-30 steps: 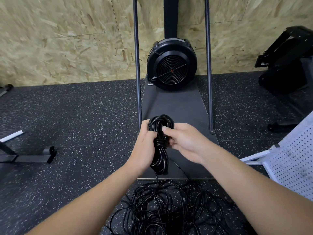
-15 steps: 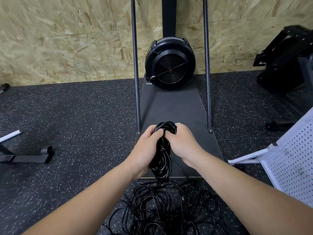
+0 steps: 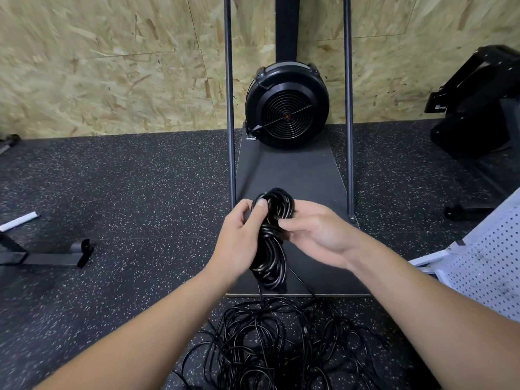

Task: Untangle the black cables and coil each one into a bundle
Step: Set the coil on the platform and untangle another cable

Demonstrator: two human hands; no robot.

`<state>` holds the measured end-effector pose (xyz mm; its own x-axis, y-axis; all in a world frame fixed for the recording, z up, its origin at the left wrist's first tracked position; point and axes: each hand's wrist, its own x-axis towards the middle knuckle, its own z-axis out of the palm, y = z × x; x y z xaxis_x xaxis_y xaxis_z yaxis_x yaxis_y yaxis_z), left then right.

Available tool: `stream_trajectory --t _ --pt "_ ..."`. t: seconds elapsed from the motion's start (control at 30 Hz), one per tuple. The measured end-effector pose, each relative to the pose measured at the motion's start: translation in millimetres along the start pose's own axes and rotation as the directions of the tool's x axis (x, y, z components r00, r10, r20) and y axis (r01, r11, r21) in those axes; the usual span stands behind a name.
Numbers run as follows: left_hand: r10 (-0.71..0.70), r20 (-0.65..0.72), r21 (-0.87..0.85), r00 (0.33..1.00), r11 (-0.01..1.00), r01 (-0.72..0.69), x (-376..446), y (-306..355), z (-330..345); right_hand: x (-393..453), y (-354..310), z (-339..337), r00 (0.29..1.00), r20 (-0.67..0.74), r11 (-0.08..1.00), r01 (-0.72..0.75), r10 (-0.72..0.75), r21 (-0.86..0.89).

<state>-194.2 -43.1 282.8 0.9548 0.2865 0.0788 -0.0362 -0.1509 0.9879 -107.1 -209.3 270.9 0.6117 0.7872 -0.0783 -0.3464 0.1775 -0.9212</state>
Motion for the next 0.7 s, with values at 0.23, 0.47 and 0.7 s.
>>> stream_trajectory --t 0.23,0.47,0.7 --pt "-0.166 0.037 -0.118 0.985 0.979 0.169 1.0 -10.1 -2.5 3.7 9.8 -0.8 0.994 -0.109 0.999 -0.007 0.001 -0.051" --pt "-0.118 0.013 0.055 0.993 0.992 0.118 -1.9 -9.7 -4.0 5.9 19.6 16.1 0.972 -0.232 0.992 0.009 -0.038 -0.126" --pt "-0.102 0.274 -0.182 0.956 0.971 0.156 -12.8 8.1 -4.0 1.4 7.5 15.3 0.938 -0.334 0.986 0.036 -0.089 -0.162"
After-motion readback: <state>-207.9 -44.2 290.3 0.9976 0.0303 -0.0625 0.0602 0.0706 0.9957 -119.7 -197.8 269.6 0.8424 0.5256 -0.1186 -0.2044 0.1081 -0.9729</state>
